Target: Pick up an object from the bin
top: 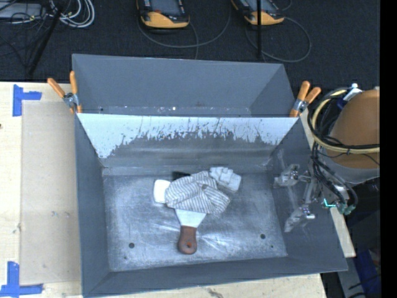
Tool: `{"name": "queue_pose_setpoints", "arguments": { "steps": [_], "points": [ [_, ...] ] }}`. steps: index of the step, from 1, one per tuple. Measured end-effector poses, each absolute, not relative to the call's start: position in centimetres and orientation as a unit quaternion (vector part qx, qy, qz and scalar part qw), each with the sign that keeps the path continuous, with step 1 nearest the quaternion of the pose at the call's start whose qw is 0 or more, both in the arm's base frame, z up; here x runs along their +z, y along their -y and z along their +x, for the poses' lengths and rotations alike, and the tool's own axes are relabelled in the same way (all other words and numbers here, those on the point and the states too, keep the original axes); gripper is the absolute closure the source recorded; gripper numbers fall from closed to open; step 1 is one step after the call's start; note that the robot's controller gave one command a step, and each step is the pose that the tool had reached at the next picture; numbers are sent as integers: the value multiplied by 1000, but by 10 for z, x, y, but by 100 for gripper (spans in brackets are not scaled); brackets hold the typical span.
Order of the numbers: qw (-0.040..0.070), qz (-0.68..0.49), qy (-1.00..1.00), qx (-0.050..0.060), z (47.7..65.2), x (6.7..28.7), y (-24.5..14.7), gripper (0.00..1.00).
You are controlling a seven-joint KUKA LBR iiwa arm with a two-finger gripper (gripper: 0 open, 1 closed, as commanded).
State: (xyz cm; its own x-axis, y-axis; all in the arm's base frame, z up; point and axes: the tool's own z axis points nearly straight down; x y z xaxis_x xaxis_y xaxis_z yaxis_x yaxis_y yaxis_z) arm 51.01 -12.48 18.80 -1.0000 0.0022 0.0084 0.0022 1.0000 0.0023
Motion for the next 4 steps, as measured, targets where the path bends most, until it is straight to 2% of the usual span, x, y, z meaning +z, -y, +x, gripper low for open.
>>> {"name": "queue_pose_setpoints", "arguments": {
  "steps": [1, 2, 3, 4],
  "points": [
    [1, 0, 1000, 0, 512, 192, 125, 0],
    [-3, -8, 1000, 1, 522, 149, 99, 0],
    [-3, 4, 1000, 0, 570, 96, 71, 0],
    [-8, 21, 1000, 2, 571, 80, 63, 100]
  ]
}}
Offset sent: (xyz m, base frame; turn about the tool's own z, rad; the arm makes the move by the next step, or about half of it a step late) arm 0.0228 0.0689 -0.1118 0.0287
